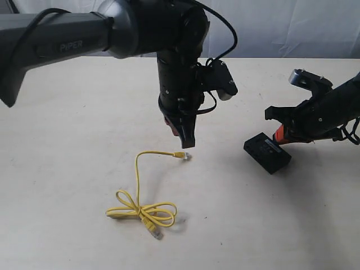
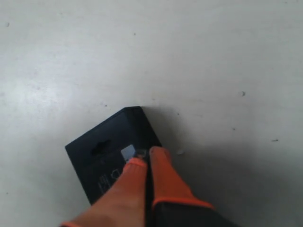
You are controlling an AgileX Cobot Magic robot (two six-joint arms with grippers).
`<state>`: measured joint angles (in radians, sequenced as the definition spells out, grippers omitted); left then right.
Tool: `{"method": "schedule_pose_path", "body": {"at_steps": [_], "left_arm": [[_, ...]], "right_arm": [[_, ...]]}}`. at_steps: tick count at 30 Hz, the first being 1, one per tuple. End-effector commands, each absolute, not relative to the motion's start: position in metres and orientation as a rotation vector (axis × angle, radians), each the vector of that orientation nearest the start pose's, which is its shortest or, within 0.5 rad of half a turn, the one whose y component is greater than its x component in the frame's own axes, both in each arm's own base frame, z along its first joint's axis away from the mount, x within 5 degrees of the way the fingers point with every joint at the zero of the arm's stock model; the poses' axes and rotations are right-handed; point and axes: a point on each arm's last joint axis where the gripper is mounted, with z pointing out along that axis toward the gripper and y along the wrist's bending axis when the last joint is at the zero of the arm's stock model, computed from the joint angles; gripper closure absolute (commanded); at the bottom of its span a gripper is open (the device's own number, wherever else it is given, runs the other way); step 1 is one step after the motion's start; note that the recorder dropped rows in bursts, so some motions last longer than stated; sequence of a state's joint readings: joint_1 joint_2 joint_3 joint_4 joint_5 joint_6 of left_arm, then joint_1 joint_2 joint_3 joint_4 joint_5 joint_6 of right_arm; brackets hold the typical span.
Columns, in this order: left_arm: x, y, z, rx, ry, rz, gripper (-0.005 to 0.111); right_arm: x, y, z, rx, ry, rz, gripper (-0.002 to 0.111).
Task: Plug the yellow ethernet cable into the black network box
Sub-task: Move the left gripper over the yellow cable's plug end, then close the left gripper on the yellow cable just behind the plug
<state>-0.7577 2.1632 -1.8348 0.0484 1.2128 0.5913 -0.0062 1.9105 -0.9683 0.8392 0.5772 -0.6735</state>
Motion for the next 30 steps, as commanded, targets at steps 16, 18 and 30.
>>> {"method": "schedule_pose_path", "body": {"at_steps": [16,18,30], "left_arm": [[0.323,-0.325,0.187,2.016,2.272,0.232,0.088],[0.321,-0.327,0.187,2.035,2.242,0.279,0.082],[0.319,-0.327,0.170,2.048,2.283,0.313,0.067]], "right_arm": [[0.339,0.034,0.123,0.036,2.778,0.600,0.108],[0.339,0.034,0.123,0.036,2.778,0.600,0.108],[0.339,0.034,0.123,0.038,2.777,0.602,0.108]]}}
